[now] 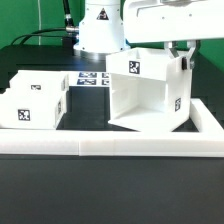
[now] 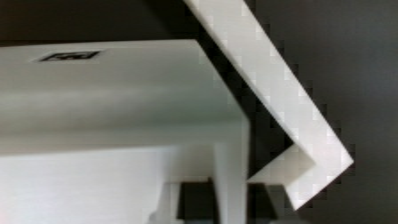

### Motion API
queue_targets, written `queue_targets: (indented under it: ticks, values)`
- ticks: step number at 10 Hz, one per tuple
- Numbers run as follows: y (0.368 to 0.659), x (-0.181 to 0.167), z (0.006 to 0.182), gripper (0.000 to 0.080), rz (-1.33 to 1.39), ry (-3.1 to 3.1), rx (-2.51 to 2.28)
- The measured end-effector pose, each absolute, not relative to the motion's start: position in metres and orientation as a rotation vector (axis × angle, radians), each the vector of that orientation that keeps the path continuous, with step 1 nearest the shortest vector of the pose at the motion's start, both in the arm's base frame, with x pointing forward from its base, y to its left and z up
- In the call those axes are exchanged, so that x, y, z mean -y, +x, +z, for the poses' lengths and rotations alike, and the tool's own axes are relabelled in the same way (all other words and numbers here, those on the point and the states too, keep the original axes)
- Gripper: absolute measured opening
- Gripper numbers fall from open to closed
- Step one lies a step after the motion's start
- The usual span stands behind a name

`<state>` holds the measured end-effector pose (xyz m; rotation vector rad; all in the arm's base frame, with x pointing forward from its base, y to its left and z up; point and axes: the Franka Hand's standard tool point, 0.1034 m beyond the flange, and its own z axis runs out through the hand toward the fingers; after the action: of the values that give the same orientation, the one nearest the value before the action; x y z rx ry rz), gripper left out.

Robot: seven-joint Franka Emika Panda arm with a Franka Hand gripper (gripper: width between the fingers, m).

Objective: Assemble drawer

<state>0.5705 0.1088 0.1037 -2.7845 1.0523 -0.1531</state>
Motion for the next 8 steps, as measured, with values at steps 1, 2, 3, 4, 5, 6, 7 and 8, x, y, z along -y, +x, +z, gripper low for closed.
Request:
queue_targets:
  ticks: [1, 2, 3, 4, 5, 6, 7, 8]
  values:
    - [0.5733, -0.1076, 0.1044, 0.0039, -0.149, -2.74, -1.139]
    - [0.5762, -0.106, 0.1045, 0.0039, -0.152, -2.695, -1.215]
    - [0.5797, -0.1036, 0.1046, 0.0041, -0.152, -2.62, -1.341]
    - [0.5809, -0.1024, 0.105, 0.0042, -0.154, -2.602, -1.374]
    - [0.5815, -0.104, 0.1068, 0.0042, -0.147, -2.552, -1.447]
    - [0.5816, -0.1061, 0.1076, 0.0042, -0.133, -2.496, -1.52]
    - [0.5816, -0.1077, 0.1081, 0.0042, -0.122, -2.453, -1.574]
    - [0.5814, -0.1085, 0.1082, 0.0042, -0.115, -2.43, -1.602]
